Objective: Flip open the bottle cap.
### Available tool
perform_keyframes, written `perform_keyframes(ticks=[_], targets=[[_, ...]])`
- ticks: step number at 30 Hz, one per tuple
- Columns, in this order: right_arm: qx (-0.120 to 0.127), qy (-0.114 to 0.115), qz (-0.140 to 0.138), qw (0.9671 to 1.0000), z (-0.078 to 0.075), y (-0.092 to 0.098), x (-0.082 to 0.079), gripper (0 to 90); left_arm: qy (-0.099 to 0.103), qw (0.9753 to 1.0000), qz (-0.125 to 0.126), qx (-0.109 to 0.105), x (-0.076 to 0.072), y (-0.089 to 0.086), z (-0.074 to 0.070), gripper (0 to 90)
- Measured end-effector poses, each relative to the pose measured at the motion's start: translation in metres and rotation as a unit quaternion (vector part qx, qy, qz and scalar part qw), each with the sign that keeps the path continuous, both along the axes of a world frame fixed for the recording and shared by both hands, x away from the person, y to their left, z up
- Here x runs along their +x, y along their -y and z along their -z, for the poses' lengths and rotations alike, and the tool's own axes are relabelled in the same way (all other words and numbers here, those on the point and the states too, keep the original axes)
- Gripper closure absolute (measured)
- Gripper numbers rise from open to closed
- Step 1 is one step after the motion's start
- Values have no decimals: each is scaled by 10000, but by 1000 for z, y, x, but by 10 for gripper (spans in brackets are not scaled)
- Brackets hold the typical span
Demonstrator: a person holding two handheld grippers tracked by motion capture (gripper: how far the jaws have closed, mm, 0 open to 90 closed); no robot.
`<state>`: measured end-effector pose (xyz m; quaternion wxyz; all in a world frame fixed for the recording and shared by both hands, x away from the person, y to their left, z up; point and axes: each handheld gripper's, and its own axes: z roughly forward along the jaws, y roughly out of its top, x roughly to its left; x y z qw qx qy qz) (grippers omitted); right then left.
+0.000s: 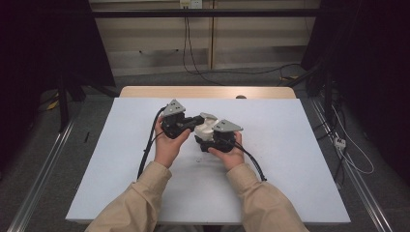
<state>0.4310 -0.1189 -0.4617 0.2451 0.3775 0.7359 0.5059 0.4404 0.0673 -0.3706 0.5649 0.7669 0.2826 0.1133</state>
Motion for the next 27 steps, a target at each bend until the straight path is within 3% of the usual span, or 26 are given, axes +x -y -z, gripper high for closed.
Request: perform_keyframes(ticks=[27], targets=[[-1,-10,4,10000,0,0,0,187,-11,10000,18,2,8,11,-5,897]])
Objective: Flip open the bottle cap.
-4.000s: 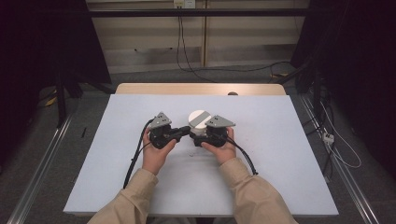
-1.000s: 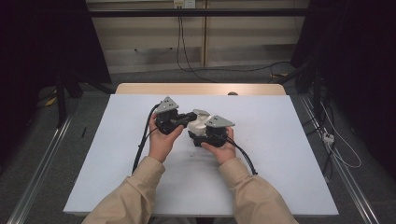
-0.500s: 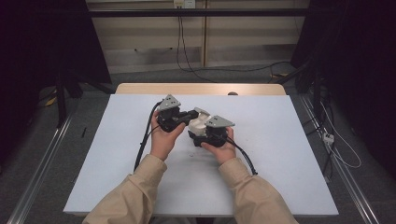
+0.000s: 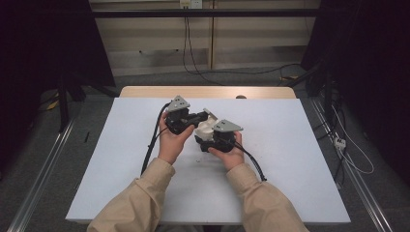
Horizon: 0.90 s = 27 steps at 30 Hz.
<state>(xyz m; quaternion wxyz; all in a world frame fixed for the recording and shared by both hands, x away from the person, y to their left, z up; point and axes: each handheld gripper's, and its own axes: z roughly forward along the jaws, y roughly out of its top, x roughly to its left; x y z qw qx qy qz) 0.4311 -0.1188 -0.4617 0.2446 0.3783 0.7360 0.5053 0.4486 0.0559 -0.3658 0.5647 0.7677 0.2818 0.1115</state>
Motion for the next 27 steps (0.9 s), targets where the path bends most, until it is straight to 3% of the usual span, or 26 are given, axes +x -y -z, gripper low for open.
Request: perform_keyframes(ticks=[27], targets=[[-9,-1,1,10000,0,0,0,187,21,10000,43,33,8,11,-10,897]])
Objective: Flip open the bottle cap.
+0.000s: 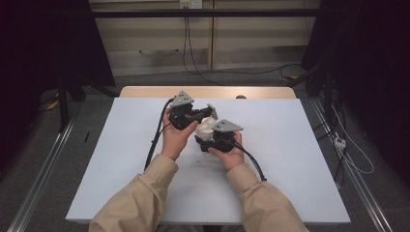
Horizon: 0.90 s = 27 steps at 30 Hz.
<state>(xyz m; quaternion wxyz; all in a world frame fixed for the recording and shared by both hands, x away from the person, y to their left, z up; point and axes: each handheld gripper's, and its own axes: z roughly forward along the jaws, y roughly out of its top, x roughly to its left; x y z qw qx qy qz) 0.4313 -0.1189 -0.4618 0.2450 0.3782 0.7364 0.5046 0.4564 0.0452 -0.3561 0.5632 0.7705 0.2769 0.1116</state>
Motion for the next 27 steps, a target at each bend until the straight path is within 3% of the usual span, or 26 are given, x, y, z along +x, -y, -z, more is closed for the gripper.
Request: perform_keyframes(ticks=[27], targets=[[14,-12,-3,10000,0,0,0,187,-11,10000,8,45,10,10,-4,895]])
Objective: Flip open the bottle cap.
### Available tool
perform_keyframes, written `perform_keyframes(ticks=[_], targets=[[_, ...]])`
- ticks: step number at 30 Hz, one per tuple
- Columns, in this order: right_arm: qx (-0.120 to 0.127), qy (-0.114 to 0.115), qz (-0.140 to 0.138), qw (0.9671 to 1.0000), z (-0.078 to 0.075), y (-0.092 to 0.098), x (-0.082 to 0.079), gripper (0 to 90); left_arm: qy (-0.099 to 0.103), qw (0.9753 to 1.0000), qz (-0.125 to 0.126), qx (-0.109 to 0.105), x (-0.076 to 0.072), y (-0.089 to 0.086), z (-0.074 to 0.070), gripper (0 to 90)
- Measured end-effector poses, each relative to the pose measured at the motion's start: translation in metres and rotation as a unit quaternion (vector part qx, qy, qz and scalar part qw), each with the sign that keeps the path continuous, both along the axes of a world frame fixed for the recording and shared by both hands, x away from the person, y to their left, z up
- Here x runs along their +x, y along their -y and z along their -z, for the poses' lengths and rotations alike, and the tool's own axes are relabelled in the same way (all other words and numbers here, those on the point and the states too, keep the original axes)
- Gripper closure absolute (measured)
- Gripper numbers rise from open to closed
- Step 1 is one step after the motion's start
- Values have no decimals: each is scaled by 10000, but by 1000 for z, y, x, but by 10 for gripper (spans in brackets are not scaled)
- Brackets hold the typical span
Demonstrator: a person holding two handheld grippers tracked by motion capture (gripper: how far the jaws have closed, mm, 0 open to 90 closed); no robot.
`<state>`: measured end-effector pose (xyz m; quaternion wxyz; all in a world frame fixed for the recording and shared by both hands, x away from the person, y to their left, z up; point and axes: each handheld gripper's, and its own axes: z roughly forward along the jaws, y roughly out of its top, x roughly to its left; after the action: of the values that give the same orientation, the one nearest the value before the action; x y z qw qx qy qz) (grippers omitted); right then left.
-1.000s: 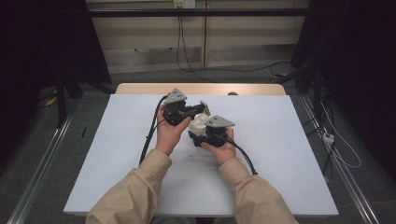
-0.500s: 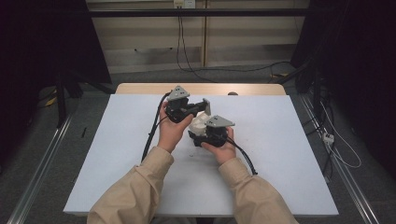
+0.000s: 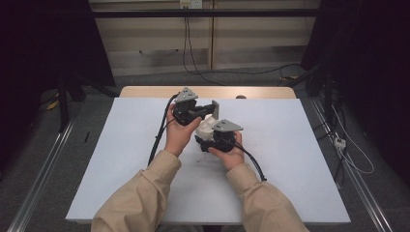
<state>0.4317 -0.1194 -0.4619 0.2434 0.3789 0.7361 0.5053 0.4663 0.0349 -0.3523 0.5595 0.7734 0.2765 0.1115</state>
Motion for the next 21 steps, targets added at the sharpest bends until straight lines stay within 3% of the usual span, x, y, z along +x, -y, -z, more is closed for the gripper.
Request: perform_keyframes(ticks=[13,21], targets=[[-4,-3,5,10000,0,0,0,187,14,10000,31,57,6,6,-1,892],[11,-12,7,10000,0,0,0,187,-84,9999,65,68,12,9,4,890]])
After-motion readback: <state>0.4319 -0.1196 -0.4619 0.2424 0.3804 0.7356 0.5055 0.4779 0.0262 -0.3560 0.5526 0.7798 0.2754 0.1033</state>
